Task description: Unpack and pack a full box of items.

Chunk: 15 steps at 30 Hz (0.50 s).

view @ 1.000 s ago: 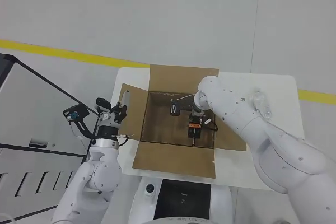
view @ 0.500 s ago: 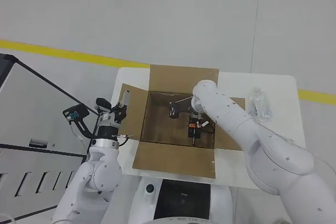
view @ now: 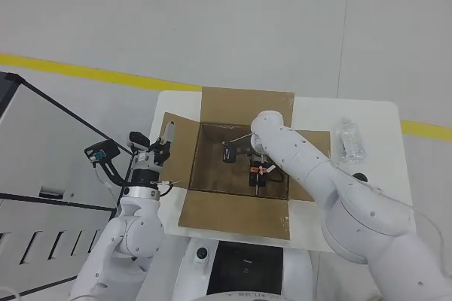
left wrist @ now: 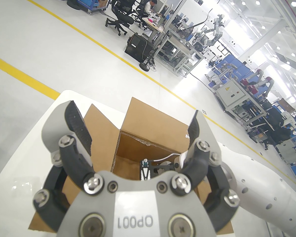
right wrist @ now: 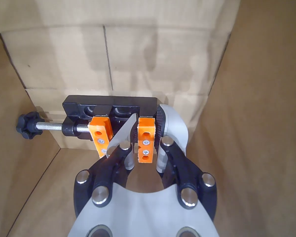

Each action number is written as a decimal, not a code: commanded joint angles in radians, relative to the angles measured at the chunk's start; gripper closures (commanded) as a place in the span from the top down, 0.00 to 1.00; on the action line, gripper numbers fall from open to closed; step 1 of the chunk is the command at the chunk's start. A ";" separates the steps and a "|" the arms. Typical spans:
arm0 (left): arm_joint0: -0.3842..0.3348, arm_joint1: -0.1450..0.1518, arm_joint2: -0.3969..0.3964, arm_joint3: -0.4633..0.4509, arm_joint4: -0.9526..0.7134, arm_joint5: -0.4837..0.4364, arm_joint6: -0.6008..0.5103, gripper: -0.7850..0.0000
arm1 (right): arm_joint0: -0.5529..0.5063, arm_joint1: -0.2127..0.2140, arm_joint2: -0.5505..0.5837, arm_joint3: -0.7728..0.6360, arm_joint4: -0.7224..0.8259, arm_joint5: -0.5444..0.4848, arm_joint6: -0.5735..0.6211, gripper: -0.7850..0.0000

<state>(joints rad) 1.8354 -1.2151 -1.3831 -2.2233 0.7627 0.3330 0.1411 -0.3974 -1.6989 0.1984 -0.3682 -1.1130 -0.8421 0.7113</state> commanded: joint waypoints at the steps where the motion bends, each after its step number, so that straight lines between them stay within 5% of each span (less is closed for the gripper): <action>1: 0.000 0.000 0.000 0.000 0.000 0.000 0.000 1.00 | 0.012 0.001 0.001 0.005 -0.013 -0.028 -0.055 0.00; 9: 0.000 0.000 0.000 0.000 0.000 0.000 0.000 1.00 | 0.061 0.040 0.009 -0.030 -0.103 -0.121 -0.339 0.00; 15: 0.000 0.000 0.000 0.000 0.000 0.000 0.000 1.00 | 0.080 0.127 0.010 -0.139 -0.262 -0.124 -0.658 0.00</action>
<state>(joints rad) 1.8354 -1.2151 -1.3831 -2.2233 0.7627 0.3330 0.1411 -0.3171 -1.5899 0.2084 -0.4834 -1.3414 -0.9734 0.1216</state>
